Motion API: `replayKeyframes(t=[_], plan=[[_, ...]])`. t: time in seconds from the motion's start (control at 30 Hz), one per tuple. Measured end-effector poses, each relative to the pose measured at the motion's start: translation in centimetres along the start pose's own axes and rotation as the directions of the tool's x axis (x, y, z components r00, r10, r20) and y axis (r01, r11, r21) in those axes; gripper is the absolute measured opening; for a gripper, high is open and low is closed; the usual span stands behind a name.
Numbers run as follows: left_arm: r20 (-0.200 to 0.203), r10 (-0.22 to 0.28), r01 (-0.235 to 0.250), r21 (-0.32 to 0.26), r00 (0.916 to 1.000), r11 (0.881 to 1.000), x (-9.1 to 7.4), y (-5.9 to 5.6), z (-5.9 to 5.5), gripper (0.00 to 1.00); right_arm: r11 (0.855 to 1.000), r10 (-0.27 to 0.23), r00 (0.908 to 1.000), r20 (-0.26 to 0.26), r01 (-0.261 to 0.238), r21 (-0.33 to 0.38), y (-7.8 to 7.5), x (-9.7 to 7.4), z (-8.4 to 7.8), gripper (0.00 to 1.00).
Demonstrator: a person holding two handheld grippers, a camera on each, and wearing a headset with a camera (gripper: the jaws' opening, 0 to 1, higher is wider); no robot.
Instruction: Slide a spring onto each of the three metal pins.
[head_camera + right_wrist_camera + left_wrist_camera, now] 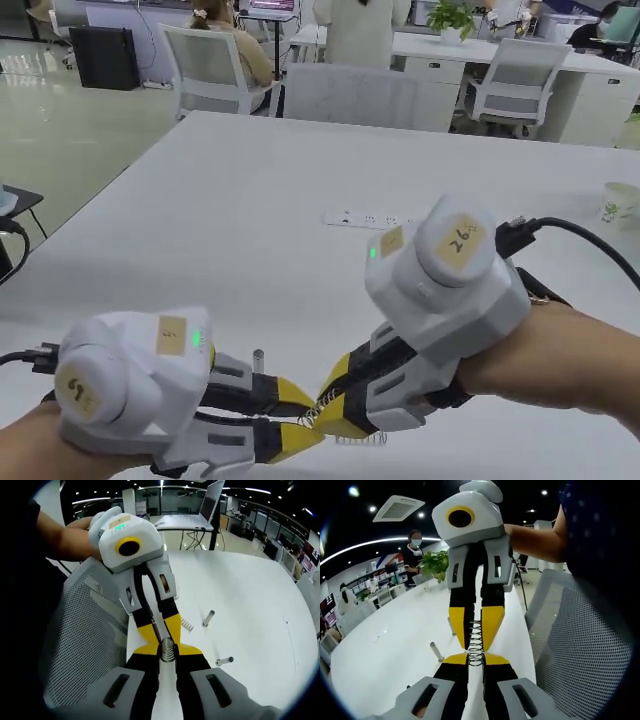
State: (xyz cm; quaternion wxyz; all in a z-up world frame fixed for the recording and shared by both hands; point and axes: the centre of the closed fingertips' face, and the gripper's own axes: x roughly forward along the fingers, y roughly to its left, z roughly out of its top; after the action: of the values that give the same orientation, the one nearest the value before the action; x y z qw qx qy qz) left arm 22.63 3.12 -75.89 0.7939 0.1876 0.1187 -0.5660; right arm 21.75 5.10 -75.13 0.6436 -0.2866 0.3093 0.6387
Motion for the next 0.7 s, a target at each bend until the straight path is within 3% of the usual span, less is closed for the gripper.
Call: replayKeyframes(t=[0.3, 0.7], plan=[[0.016, 0.000, 0.001, -0.005, 0.9999, 1.000, -0.04, 0.03, 0.29, 0.02, 1.000, 0.003, 1.0000, 0.009, -0.003, 0.008, -0.02, -0.15, 0.08, 0.09], [0.024, 0.001, 0.000, -0.025, 0.9997, 1.000, 0.02, 0.06, 0.25, 0.03, 1.000, 0.002, 0.9997, -0.026, -0.002, 0.001, -0.04, -0.12, 0.06, 0.08]])
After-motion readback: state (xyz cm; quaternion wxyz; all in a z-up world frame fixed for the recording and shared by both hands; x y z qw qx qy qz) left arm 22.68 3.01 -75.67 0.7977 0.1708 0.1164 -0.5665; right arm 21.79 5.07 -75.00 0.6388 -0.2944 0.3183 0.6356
